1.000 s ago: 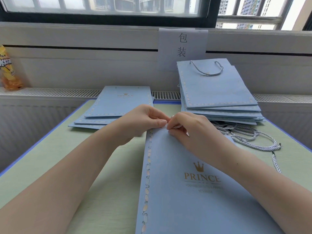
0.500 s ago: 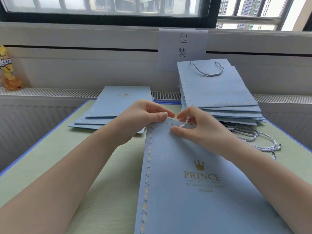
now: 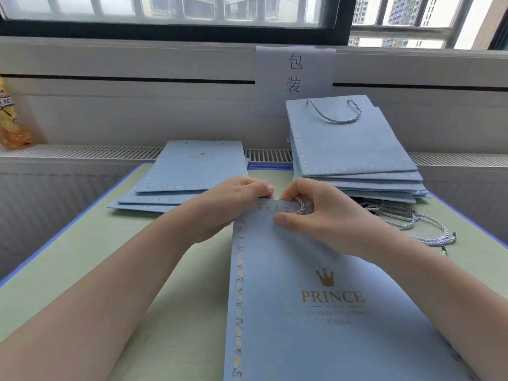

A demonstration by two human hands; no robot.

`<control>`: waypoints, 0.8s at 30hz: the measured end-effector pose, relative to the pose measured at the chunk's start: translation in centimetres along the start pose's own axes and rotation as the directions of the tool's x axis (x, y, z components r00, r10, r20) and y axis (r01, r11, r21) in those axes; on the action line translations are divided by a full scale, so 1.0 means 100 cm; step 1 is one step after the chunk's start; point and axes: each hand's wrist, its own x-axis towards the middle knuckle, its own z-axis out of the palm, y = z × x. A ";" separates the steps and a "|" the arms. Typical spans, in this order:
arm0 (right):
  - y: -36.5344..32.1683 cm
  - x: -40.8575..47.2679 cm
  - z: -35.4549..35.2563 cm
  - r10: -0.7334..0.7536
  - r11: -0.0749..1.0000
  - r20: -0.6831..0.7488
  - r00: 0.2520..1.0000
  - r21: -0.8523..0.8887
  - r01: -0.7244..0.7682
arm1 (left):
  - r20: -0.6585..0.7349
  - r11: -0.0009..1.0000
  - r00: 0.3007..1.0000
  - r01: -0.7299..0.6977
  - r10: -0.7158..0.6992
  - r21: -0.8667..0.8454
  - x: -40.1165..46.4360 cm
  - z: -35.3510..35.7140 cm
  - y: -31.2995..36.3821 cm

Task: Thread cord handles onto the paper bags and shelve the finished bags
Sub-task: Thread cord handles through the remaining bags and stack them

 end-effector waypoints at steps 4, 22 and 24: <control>0.001 0.001 0.000 -0.042 0.999 -0.004 0.999 -0.015 0.042 | 0.024 0.993 0.996 0.084 -0.083 -0.079 0.001 -0.002 -0.001; -0.004 0.000 -0.008 -0.172 0.951 -0.261 0.950 0.207 0.229 | -0.204 0.998 0.979 0.018 -0.031 -0.062 0.013 0.001 -0.014; -0.006 -0.001 -0.012 -0.141 0.921 -0.290 0.947 0.312 0.233 | -0.255 0.995 0.966 -0.004 0.029 0.100 0.014 -0.001 -0.015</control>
